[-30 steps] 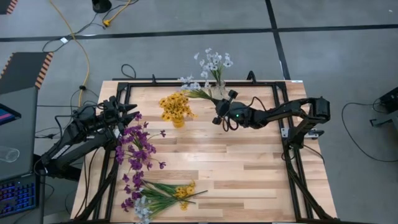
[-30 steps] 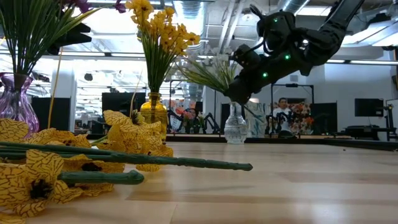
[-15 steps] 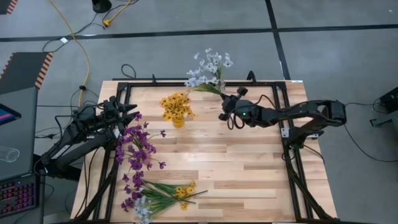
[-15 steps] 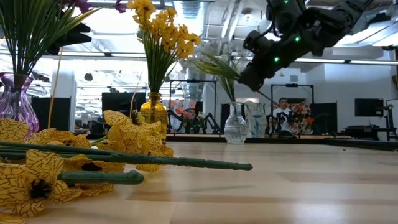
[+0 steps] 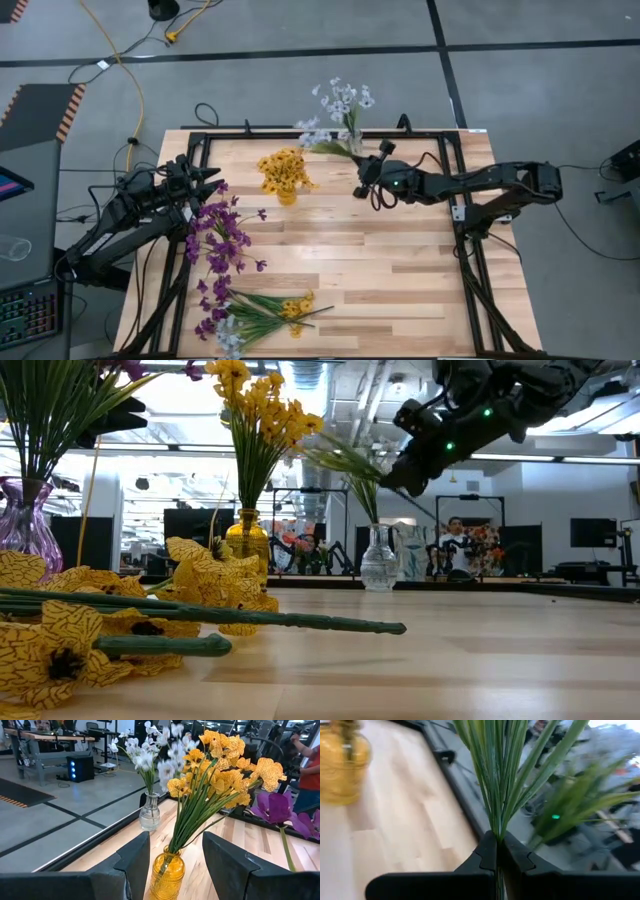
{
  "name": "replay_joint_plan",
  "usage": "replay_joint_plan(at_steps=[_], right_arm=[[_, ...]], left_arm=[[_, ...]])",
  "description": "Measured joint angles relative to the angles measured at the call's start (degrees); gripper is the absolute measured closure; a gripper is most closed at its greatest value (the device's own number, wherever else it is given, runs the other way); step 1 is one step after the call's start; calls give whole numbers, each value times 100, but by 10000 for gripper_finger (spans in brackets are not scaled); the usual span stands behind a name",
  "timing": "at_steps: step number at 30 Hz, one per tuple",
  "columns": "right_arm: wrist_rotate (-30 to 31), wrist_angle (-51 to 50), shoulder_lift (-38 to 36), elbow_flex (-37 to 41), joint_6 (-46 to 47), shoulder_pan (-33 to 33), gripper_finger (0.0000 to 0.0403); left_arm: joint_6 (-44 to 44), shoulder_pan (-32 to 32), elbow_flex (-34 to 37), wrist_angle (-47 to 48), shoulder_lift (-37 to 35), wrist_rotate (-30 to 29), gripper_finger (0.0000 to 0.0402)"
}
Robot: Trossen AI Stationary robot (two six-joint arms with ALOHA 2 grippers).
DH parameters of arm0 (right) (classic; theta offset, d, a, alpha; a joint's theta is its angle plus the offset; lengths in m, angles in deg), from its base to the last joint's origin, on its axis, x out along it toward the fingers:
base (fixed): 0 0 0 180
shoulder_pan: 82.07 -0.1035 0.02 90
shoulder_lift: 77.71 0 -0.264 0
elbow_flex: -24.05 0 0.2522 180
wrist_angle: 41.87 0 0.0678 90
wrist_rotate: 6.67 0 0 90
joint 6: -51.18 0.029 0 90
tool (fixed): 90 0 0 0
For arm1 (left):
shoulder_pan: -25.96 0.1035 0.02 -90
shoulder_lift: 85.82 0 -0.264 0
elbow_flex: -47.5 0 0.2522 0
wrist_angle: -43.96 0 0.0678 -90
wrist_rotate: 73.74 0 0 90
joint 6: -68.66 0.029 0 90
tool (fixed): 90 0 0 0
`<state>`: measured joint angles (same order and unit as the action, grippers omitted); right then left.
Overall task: Sort flowers into vase by color
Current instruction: Put the top white flowers into the transparent vase
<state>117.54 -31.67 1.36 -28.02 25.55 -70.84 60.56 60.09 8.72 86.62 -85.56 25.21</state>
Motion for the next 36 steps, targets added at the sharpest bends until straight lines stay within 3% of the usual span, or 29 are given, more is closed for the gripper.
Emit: replay_joint_plan(at_steps=[9,20,36], right_arm=[[-752,46,673,0,745,-90,368],[-290,-55,1099,0,790,-116,368],[-290,-574,1099,-355,62,-109,365]], left_arm=[[-69,0,0,-2,0,-2,233],[-221,0,0,-4,-1,-9,233],[-472,0,0,-13,-1,-15,233]])
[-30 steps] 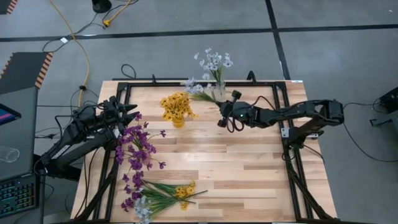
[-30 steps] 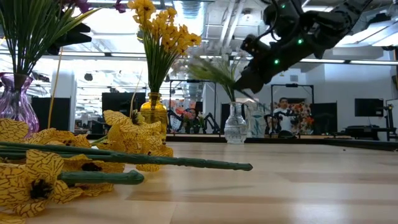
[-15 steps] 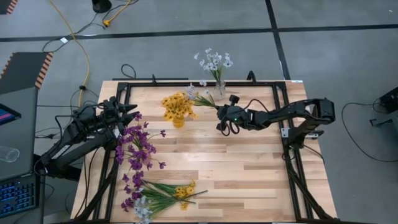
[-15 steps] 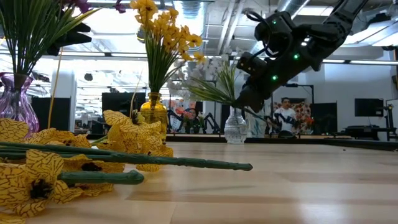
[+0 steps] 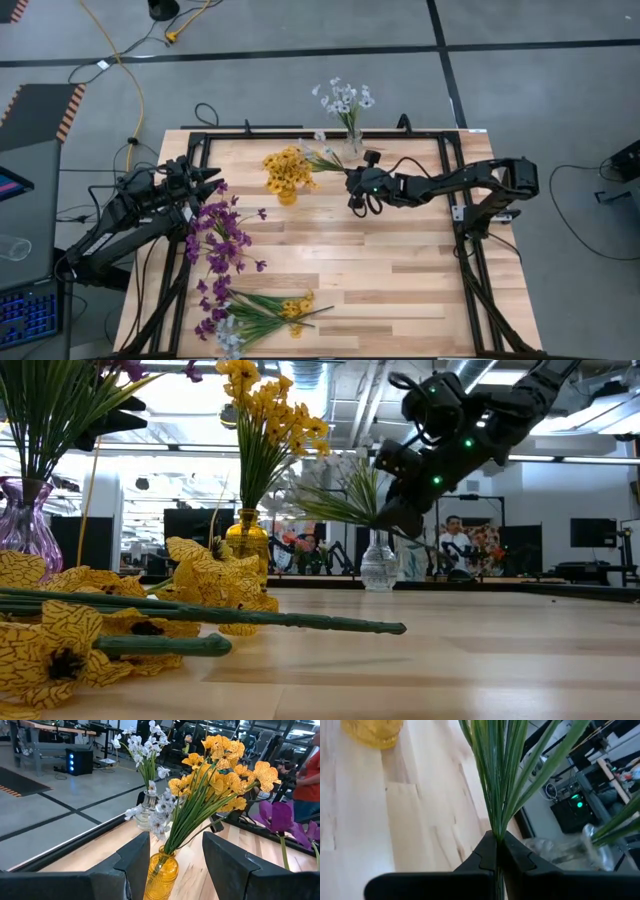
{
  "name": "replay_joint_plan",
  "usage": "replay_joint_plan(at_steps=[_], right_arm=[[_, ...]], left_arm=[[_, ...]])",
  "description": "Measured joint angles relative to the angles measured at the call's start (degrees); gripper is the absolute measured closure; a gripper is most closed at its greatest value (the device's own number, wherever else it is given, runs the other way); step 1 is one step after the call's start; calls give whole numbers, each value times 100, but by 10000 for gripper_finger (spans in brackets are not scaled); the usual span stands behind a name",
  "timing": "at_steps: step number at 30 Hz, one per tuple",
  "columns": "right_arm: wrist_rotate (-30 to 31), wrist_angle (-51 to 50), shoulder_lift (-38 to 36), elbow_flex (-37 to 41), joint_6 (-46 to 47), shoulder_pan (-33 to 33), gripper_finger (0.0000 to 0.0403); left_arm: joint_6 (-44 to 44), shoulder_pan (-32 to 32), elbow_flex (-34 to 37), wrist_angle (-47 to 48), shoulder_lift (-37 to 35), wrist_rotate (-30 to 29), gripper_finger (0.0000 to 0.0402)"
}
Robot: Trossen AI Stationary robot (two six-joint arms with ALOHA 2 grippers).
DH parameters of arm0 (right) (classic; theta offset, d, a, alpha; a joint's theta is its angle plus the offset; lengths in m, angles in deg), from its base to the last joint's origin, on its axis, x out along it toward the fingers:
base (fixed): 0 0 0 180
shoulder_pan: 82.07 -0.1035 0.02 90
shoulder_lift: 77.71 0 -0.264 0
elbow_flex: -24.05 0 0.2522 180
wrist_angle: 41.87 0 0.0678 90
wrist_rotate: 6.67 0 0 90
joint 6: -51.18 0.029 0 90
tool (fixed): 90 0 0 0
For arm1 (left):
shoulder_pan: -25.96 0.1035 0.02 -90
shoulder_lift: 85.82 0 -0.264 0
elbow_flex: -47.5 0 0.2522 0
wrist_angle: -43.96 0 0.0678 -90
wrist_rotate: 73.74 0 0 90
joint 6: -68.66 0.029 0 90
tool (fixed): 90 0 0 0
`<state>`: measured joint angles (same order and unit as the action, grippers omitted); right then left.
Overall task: Sort flowers into vase by color
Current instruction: Put the top white flowers into the transparent vase
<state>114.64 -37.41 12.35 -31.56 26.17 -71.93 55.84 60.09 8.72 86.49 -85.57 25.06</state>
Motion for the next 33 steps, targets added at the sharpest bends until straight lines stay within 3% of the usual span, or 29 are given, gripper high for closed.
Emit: replay_joint_plan(at_steps=[8,16,21,33], right_arm=[[0,-17,0,-257,-247,0,357],[0,-13,0,-406,-256,0,361],[0,-22,0,-406,-254,0,361],[0,-22,0,-408,-254,2,361]], left_arm=[[0,0,0,-101,1,-7,233],[-67,0,-7,-1733,196,13,233],[-66,0,-38,-1919,1039,86,233],[926,4,-777,-1924,3163,109,233]])
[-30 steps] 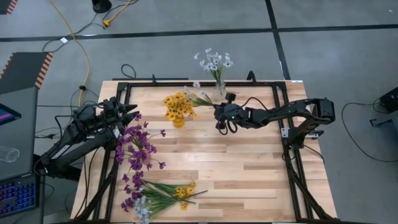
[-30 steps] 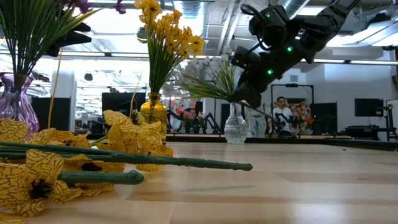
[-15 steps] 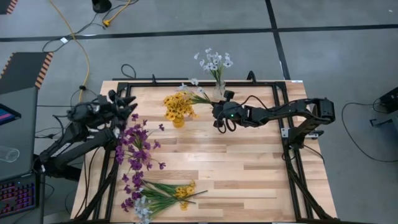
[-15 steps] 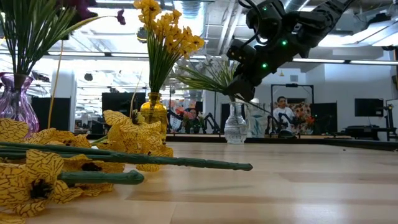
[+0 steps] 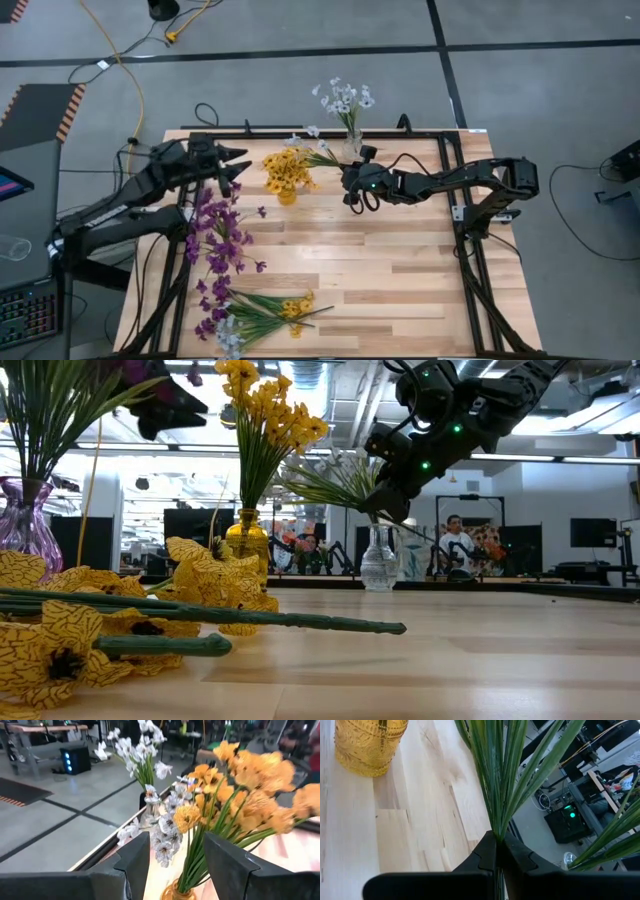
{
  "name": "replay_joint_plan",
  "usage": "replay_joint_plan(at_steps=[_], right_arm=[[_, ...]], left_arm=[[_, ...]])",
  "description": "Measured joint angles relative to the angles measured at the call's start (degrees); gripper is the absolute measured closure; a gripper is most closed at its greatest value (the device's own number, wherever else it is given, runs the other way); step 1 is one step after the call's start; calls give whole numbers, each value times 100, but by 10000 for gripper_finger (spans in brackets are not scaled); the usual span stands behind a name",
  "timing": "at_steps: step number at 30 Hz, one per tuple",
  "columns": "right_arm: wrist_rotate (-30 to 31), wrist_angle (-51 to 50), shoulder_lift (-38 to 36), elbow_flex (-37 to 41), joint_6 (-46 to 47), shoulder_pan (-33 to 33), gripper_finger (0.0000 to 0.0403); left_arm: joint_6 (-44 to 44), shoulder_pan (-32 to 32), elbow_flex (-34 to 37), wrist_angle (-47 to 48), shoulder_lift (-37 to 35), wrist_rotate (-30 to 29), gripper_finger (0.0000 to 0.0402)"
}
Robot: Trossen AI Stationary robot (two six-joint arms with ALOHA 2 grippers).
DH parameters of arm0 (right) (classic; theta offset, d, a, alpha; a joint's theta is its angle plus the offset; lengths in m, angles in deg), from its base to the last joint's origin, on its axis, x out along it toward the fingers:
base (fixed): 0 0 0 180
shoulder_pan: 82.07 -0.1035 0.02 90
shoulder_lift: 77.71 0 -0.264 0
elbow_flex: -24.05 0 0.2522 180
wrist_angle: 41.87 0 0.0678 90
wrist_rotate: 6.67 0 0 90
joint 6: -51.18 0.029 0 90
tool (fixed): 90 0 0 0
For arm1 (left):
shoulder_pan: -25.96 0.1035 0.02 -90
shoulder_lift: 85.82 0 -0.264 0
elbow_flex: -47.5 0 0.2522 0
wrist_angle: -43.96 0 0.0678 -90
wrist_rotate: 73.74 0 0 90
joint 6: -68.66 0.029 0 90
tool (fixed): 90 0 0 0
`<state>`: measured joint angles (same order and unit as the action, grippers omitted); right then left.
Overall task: Sort flowers into vase by color
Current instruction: Put the top white flowers into the transparent vase
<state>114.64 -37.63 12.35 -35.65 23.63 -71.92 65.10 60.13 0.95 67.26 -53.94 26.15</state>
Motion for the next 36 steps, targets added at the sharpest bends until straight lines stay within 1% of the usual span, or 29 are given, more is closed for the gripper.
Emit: replay_joint_plan(at_steps=[4,8,12,22,29,33,36], right_arm=[[26,2,0,0,4,-1,361],[59,-28,0,-2,2,0,361],[179,-384,-23,-4,-163,-36,361],[179,-1174,-50,-4,-208,-78,362],[179,-1244,-50,-4,-291,-78,361],[179,-1248,-50,-4,-293,-78,352],[179,-1446,-54,-4,-381,-78,349]], left_arm=[[120,0,-152,20,261,0,233],[141,0,-281,49,259,13,233],[134,0,-350,222,147,12,233],[84,0,-351,734,-275,9,233],[80,-2,-351,807,-468,9,233],[80,-2,-351,811,-499,9,233],[80,-2,-351,825,-497,7,233]])
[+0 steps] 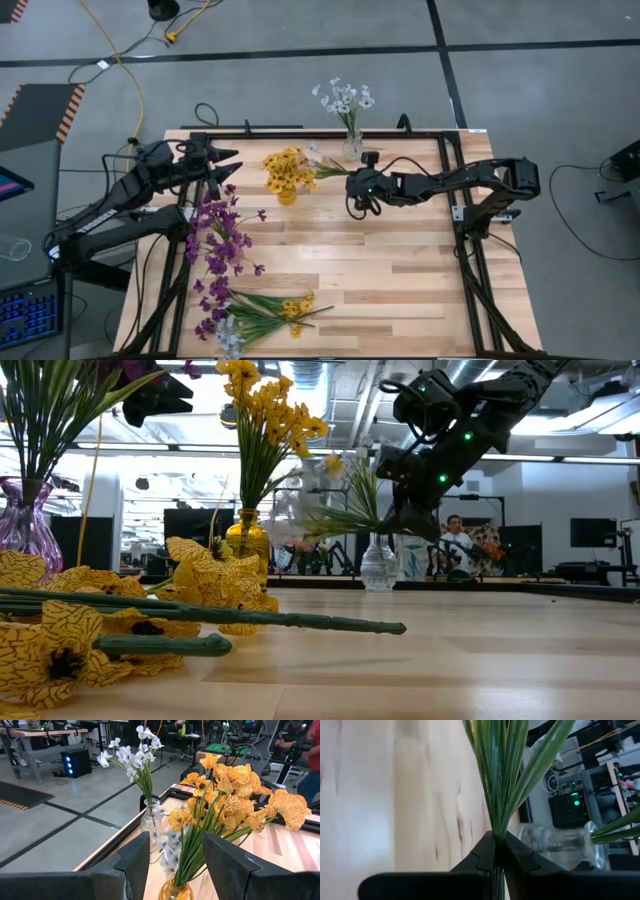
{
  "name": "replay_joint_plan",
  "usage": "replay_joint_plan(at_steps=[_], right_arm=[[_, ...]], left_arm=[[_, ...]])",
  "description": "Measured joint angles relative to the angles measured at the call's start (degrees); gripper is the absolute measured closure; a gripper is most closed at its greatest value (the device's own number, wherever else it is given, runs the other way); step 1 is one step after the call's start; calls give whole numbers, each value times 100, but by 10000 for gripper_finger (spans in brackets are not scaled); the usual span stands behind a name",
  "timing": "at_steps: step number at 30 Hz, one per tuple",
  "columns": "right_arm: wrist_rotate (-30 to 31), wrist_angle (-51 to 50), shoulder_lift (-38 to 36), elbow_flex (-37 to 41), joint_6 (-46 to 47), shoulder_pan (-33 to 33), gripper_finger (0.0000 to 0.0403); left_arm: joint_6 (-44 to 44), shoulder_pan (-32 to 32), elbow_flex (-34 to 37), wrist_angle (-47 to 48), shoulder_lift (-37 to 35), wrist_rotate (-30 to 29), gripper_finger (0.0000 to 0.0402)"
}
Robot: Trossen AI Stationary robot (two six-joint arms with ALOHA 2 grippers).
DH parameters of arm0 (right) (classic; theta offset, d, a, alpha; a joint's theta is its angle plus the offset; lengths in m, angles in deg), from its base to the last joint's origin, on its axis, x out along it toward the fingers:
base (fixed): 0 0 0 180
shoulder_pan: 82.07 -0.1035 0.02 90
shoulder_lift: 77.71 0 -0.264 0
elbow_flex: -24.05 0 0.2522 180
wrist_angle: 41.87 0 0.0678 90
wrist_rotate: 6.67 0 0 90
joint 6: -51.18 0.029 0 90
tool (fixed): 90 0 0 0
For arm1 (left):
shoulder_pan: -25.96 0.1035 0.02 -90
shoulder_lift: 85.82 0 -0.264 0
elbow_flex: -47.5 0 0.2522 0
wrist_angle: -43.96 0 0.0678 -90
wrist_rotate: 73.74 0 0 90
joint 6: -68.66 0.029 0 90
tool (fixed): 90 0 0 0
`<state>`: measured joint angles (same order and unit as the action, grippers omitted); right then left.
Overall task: Sort flowers into vase by color
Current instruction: Put the top white flowers into the transparent vase
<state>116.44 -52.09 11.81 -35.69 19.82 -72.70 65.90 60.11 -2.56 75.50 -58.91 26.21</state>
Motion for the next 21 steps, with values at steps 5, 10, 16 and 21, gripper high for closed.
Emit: replay_joint_plan(at_steps=[5,10,16,21], right_arm=[[0,-432,2,0,-361,1,350],[28,-458,2,-5,-367,0,350],[57,-445,2,-20,-382,0,350],[369,-494,2,-20,-382,0,345]], left_arm=[[0,0,0,-2,0,0,233],[0,0,0,-3,0,0,233],[0,0,0,-3,0,0,233],[0,0,0,-3,0,0,233]])
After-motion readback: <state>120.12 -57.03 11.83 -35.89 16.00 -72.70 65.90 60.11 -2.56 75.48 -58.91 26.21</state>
